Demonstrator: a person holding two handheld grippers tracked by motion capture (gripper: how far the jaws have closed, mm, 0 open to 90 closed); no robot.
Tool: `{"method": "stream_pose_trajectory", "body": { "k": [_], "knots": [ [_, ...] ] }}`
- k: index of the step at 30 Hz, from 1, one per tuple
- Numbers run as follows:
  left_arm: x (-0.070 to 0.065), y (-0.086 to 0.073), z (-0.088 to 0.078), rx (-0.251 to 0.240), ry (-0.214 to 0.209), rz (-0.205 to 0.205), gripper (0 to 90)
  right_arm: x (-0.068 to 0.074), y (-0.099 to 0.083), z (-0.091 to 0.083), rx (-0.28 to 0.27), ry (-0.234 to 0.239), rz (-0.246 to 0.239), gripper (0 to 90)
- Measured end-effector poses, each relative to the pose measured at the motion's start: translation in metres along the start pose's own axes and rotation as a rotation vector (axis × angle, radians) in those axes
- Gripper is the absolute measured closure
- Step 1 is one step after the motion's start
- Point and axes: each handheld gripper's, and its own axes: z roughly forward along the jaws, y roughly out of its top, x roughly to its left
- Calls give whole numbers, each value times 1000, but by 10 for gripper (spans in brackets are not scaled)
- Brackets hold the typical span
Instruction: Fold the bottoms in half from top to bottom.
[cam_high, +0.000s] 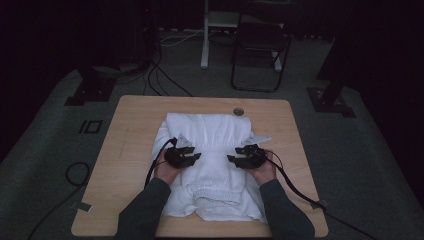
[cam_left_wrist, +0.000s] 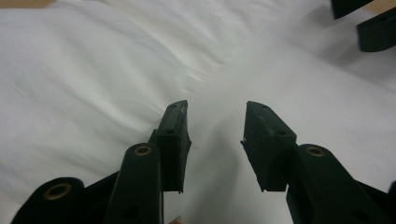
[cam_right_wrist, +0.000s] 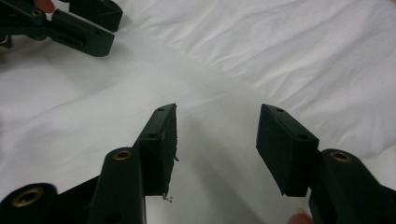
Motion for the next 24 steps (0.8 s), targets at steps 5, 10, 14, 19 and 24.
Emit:
{"method": "stream_pose_trajectory", "body": {
  "k": [5, 10, 14, 19, 24],
  "knots": [
    [13, -10, 23, 42, 7, -43, 593, -14, 1, 31, 53, -65, 0, 418],
    [12, -22, 22, 6, 4, -39, 591, -13, -14, 44, 60, -110, 0, 428],
    [3, -30, 15, -1, 9, -35, 591, -2, -25, 42, 23, -140, -32, 428],
    [-15, -43, 2, -4, 20, -27, 590, 13, -40, 32, -5, -137, -46, 429],
    [-30, -55, -11, -6, 14, -29, 590, 30, -52, 20, -6, -134, -53, 429]
  ]
}}
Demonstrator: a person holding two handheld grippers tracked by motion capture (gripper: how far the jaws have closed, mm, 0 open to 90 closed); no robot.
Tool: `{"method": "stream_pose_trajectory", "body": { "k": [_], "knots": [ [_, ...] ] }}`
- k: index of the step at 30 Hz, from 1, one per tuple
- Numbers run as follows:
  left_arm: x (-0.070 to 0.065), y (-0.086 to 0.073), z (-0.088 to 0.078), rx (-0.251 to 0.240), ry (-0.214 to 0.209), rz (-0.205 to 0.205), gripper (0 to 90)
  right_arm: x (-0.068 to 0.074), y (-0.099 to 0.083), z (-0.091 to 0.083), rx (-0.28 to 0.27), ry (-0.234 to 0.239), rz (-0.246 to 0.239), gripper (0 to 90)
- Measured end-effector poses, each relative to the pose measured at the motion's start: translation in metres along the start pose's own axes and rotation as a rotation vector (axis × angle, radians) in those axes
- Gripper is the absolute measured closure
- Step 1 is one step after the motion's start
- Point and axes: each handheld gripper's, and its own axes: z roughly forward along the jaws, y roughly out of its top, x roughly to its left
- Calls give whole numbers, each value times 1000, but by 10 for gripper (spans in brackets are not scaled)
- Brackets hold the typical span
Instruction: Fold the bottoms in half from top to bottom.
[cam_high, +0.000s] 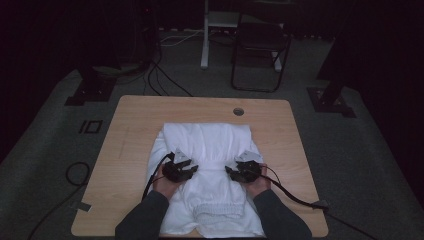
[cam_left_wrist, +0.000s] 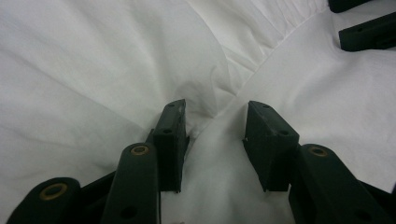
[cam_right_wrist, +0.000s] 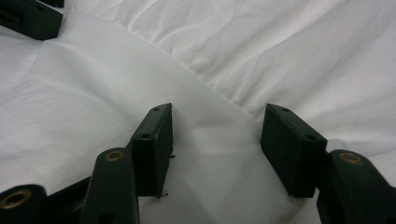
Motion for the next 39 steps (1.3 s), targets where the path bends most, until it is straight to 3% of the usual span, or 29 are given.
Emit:
{"method": "stream_pose_trajectory", "body": {
  "k": [6, 9, 11, 12, 14, 18, 21, 24, 27, 30, 34, 35, 39],
  "knots": [
    [-17, -12, -17, 18, -26, -11, 584, 18, -14, -18, 1, 10, -5, 430],
    [-15, -3, -26, 40, -45, 3, 576, 25, -19, -23, 1, 12, -14, 430],
    [-12, 2, -30, 31, -32, 12, 569, 25, -19, -23, 2, 13, -11, 430],
    [0, 18, -37, -4, 16, 28, 554, 24, -19, -23, 2, 16, -9, 430],
    [23, 37, -43, -56, 72, -2, 532, 25, -19, -23, 2, 14, -12, 430],
    [68, 62, -31, -62, 149, -80, 401, 25, -19, -23, 2, 13, -11, 430],
    [96, 63, -7, 2, 250, -116, 331, 24, -19, -24, 4, 13, -13, 430],
    [110, 50, 10, 78, 291, -161, 291, 24, -19, -23, 3, 13, -13, 430],
    [117, 39, 17, 94, 277, -184, 273, 24, -19, -23, 3, 14, -13, 430],
    [125, 31, 20, 91, 234, -245, 262, 25, -19, -23, 2, 13, -13, 430],
    [123, 29, 19, 75, 241, -238, 274, 25, -19, -23, 2, 12, -13, 430],
    [120, 28, 19, 62, 232, -231, 317, 25, -19, -23, 2, 12, -14, 430],
    [112, 29, 18, 49, 192, -219, 634, 23, -18, -24, 9, 25, -4, 429]
  ]
}}
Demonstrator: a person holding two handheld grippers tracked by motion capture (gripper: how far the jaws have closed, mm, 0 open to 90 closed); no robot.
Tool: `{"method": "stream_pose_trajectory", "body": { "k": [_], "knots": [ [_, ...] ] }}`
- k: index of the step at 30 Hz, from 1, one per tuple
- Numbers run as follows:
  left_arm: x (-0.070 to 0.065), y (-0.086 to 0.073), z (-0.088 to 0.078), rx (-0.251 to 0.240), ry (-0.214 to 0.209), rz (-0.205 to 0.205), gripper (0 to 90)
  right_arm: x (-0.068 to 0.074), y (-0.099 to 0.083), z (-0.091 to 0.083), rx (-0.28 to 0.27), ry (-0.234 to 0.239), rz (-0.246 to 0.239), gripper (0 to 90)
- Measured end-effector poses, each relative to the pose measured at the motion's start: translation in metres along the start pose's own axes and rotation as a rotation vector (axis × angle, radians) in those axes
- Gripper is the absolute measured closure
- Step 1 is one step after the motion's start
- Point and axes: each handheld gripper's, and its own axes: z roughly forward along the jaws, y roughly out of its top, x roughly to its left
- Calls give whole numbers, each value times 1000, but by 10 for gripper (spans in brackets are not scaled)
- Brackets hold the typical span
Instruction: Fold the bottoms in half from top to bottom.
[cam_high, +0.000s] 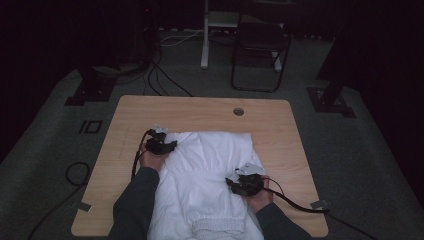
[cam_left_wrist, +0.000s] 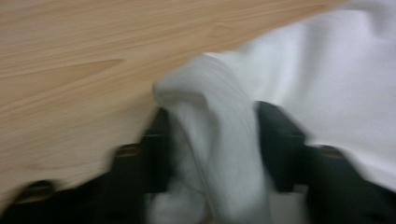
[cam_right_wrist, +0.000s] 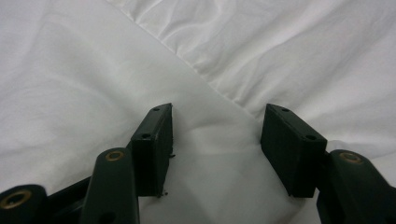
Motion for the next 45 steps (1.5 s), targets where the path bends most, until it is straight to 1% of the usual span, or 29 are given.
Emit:
{"method": "stream_pose_trajectory", "body": {
  "k": [1, 2, 3, 5, 6, 7, 8, 10, 11, 12, 14, 16, 18, 20, 22, 24, 27, 30, 32, 33, 34, 35, 36, 37, 39, 41, 43, 44, 45],
  "knots": [
    [-1, 0, 0, 1, -2, 7, 661, -2, 2, 0, 11, 13, -5, 436],
    [-2, 1, 0, 5, -3, 17, 685, -5, 6, -2, 40, 34, -13, 506],
    [-3, 1, 0, 6, 0, 25, 697, -10, 12, -6, 65, 59, -23, 613],
    [-5, 2, 0, 8, 7, 45, 714, -20, 20, -13, 42, 74, -25, 674],
    [-5, 2, 0, 8, 7, 45, 718, -28, 28, -18, 23, 47, -19, 673],
    [-5, 2, 0, 7, 5, 46, 719, -35, 33, -20, 10, 28, -15, 656],
    [-4, 1, 0, 6, 2, 45, 719, -47, 42, -22, -7, 1, 4, 591],
    [-3, 1, 0, 2, -2, 38, 719, -71, 55, -16, -6, -48, 43, 489],
    [-3, 0, 0, -2, -6, 30, 719, -81, 59, -12, 0, -56, 71, 453],
    [-3, 0, 0, -3, -7, 28, 718, -97, 64, -4, 4, -40, 133, 392],
    [-2, -1, 0, -6, -13, 23, 718, -115, 70, 10, 8, -40, 193, 325],
    [-1, -1, 0, -6, -20, 18, 717, -130, 73, 27, 22, -66, 243, 270],
    [0, -1, 0, -13, -27, 9, 716, -141, 73, 43, 35, -57, 299, 235],
    [1, -2, 0, -16, -34, 4, 714, -146, 70, 55, 64, -46, 321, 215],
    [3, -2, 1, -19, -45, -12, 713, -146, 69, 61, 86, -57, 316, 216],
    [3, -3, 1, -20, -47, -15, 712, -144, 66, 66, 110, -69, 299, 219],
    [4, -3, 0, -18, -52, -21, 711, -141, 64, 67, 106, -79, 273, 246],
    [4, -2, 0, -16, -55, -28, 711, -136, 64, 66, 109, -76, 246, 356],
    [6, -2, 0, -14, -63, -37, 710, -133, 65, 64, 105, -47, 255, 480],
    [6, -2, 0, -14, -66, -40, 711, -132, 65, 64, 106, -41, 259, 510],
    [7, -2, 1, -14, -72, -45, 711, -132, 65, 63, 111, -31, 264, 581],
    [7, -1, 1, -11, -74, -51, 712, -132, 65, 62, 116, -5, 272, 685],
    [8, -1, 1, -7, -75, -54, 713, -132, 66, 62, 129, 22, 288, 746],
    [8, -1, 1, -7, -77, -57, 718, -133, 66, 61, 142, 41, 301, 793],
    [9, -1, 0, -5, -86, -67, 733, -133, 66, 61, 152, 46, 301, 822],
    [15, -2, 0, -11, -127, -121, 749, -132, 66, 59, 148, 36, 288, 835],
    [24, -5, -1, -24, -184, -202, 770, -134, 65, 56, 112, 21, 299, 838],
    [27, -5, -3, -40, -204, -225, 778, -135, 65, 53, 82, 20, 308, 839],
    [27, -4, -5, -46, -209, -223, 785, -137, 65, 49, 53, 19, 320, 840]
  ]
}}
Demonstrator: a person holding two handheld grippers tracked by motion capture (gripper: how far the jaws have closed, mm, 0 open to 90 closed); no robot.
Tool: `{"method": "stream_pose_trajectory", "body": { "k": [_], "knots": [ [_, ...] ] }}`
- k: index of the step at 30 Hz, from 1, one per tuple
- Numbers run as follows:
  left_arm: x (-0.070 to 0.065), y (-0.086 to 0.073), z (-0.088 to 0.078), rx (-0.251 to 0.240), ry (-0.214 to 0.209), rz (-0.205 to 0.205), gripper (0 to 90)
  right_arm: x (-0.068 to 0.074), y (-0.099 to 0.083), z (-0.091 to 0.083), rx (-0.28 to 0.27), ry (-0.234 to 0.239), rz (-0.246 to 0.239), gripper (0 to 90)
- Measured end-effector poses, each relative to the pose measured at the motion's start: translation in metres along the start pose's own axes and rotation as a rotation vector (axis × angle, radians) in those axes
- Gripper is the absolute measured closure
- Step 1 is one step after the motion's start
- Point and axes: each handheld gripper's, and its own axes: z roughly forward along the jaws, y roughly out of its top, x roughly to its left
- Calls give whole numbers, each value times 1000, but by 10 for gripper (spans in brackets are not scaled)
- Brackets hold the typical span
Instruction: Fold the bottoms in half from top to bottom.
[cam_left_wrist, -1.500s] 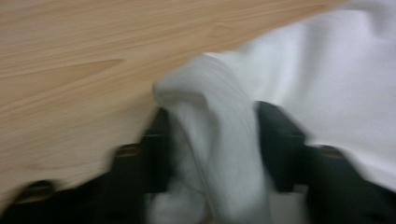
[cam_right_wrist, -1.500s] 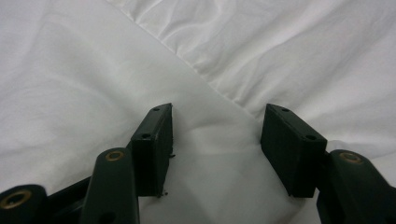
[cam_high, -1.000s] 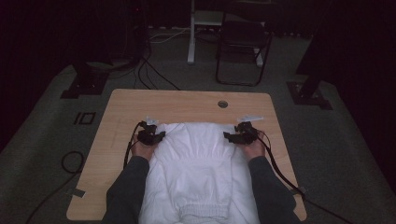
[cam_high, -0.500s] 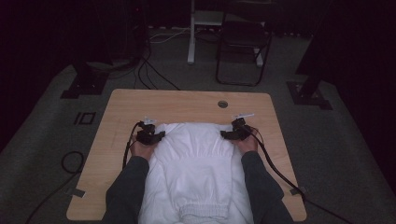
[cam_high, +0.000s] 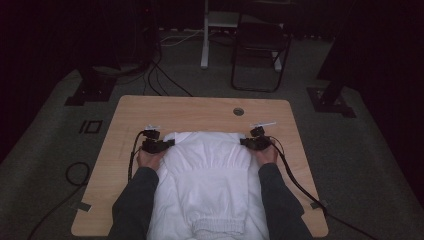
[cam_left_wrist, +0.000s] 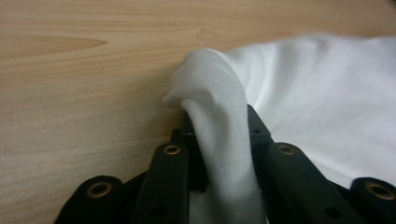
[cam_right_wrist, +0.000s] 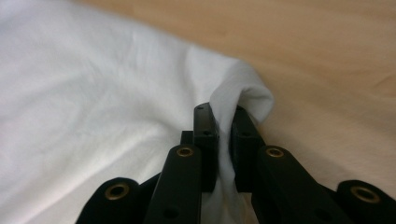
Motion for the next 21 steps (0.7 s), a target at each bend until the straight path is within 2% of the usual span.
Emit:
{"method": "stream_pose_trajectory", "body": {
  "k": [2, 6, 8, 10, 12, 14, 17, 21],
  "knots": [
    [-4, 7, -6, -14, -12, 12, 790, -1, 4, -7, -29, -5, -10, 841],
    [-16, 32, -25, -103, -49, 31, 792, 3, 24, -29, -98, -49, -61, 841],
    [-23, 44, -37, -166, -78, 51, 791, 7, 37, -44, -154, -89, -110, 841],
    [-32, 51, -46, -201, -76, 84, 791, 12, 47, -58, -194, -122, -158, 840],
    [-35, 52, -50, -206, -80, 93, 790, 15, 50, -67, -210, -118, -191, 839],
    [-35, 48, -53, -209, -91, 92, 789, 15, 47, -69, -211, -108, -202, 837],
    [-37, 42, -60, -211, -119, 102, 786, 13, 37, -75, -232, -56, -195, 833],
    [-48, 33, -78, -228, -152, 151, 783, 15, 20, -95, -278, 21, -186, 832]
  ]
}}
